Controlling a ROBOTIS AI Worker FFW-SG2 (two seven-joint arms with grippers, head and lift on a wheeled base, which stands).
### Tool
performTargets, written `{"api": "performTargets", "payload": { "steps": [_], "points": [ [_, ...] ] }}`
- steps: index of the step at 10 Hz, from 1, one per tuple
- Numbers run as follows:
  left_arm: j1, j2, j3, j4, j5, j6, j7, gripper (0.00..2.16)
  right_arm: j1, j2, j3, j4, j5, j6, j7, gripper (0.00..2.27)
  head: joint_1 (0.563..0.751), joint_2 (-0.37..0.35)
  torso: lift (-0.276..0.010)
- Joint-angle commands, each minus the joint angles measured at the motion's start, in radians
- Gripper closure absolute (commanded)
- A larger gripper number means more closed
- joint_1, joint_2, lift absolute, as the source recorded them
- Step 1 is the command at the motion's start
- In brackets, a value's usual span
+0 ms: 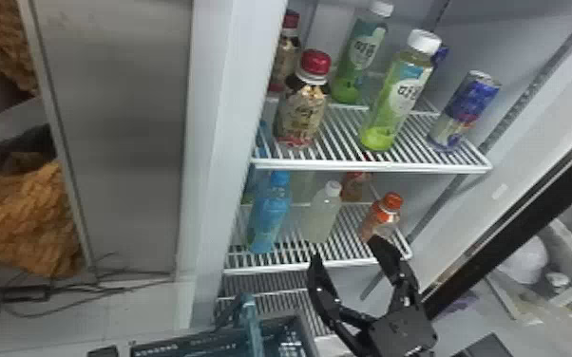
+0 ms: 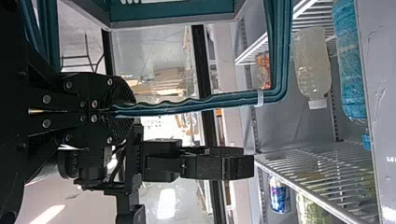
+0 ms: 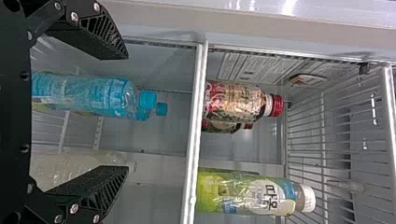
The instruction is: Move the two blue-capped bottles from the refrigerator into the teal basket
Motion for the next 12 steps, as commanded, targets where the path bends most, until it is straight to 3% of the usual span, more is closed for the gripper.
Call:
{"api": "performTargets", "payload": {
  "steps": [1, 7, 12],
  "points": [
    [-0.004, 0.003, -0.007, 0.0, 0.005, 0.003, 0.0, 1.13, -0.004, -0.003, 0.005, 0.004, 0.002, -0.005, 0.0, 0.18, 0.695, -0.35, -0.158],
    [-0.019, 0.006, -0.027, 0.003, 0.024, 0.016, 0.008, 1.13, -0.038, -0.015, 0.026, 0.033, 0.003, -0.025, 0.0, 0.17, 0.695, -0.35, -0.158],
    [-0.019, 0.004, -0.027, 0.012, 0.019, 0.016, 0.009, 1.13, -0.146, -0.032, 0.069, 0.153, 0.014, -0.025, -0.003, 0.17, 0.695, -0.35, -0.158]
  ]
}}
